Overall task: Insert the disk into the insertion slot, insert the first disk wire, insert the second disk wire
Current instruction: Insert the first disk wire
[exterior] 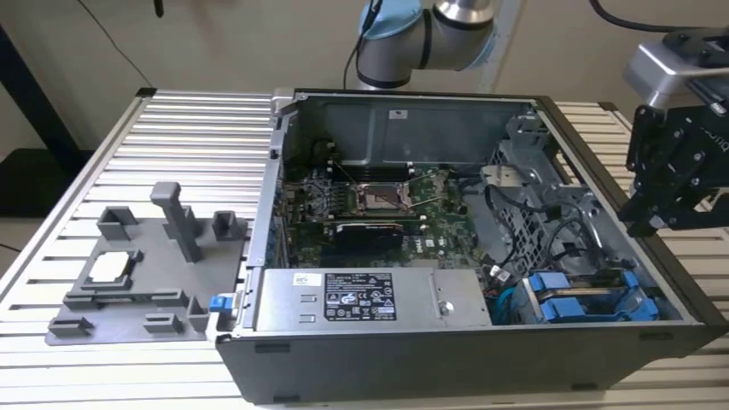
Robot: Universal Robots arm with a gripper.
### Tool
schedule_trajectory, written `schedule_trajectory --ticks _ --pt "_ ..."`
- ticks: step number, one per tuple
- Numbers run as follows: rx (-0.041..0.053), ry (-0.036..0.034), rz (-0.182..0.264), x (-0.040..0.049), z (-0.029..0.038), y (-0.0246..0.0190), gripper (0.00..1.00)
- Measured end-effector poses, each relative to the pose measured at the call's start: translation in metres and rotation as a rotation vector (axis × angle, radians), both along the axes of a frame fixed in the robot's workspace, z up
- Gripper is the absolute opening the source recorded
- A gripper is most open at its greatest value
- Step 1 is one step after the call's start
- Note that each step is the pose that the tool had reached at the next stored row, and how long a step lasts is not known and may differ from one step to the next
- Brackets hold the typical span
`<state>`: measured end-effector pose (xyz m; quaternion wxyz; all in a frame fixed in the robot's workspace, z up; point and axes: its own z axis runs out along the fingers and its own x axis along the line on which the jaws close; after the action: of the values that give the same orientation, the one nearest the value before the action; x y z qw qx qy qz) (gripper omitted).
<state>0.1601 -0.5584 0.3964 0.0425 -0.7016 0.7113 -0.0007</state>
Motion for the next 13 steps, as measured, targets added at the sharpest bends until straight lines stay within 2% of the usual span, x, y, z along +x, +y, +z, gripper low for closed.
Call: schedule_trajectory --ticks 5,8,11,13 --pt "-0.0001 0.0 0.0 -0.0004 0.0 0.0187 0.27" --pt "-0.0001 0.0 0.0 -0.0007 0.0 0.0278 0.27" --pt "0.0001 -0.002 0.0 -0.0054 -0.0002 0.0296 0.27" --pt "-0.0001 -0.0099 0.0 -0.0136 -0.0002 0.0296 0.27"
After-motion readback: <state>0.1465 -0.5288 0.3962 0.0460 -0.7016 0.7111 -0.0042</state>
